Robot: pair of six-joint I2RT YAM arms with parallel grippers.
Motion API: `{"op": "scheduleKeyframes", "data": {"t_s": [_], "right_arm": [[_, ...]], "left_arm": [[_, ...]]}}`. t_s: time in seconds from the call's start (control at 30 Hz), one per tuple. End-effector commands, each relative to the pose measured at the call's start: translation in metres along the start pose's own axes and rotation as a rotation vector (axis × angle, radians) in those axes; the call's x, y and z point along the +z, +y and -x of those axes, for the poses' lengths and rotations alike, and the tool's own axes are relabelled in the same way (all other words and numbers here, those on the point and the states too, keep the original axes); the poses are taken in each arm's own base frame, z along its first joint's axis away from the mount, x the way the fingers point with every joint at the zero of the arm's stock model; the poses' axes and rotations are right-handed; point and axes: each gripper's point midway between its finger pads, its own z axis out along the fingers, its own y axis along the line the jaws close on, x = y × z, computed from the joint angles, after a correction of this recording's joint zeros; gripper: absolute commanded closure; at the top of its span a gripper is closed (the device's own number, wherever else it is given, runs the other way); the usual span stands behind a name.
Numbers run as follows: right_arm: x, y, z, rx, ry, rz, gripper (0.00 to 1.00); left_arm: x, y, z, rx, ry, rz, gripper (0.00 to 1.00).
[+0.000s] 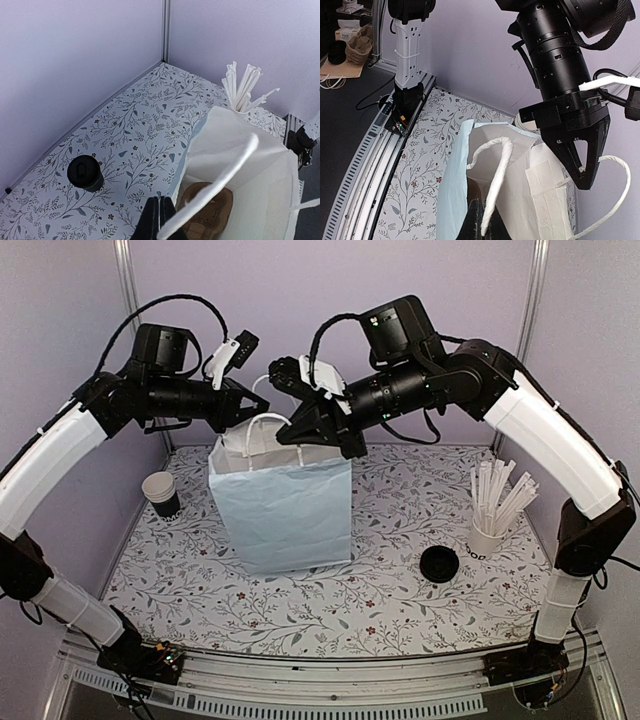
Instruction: Pack the takeout coffee
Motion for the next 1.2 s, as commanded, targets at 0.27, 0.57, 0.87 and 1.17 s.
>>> {"op": "scheduleKeyframes", "data": {"t_s": [0.27, 0.57, 0.87, 1.17], "right_arm": [[-0.003, 0.009, -0.004, 0.003, 0.010, 0.020, 1.00], [0.013, 0.016, -0.039, 0.032, 0.098, 0.031, 0.54], [-0.025, 0.018, -0.044, 0.051, 0.103, 0.053, 0.25], [-0.080, -0.016, -0.108, 0.215, 0.124, -0.013, 0.24]], "left_arm": [[0.014, 0.006, -0.017, -0.025, 0.040, -0.002, 1.00], [0.024, 0.018, -0.055, -0.023, 0.145, 0.063, 0.02], [-0.024, 0.017, -0.052, 0.014, 0.121, 0.142, 0.00], [-0.037, 0.010, -0.092, 0.031, 0.224, 0.125, 0.03]]}}
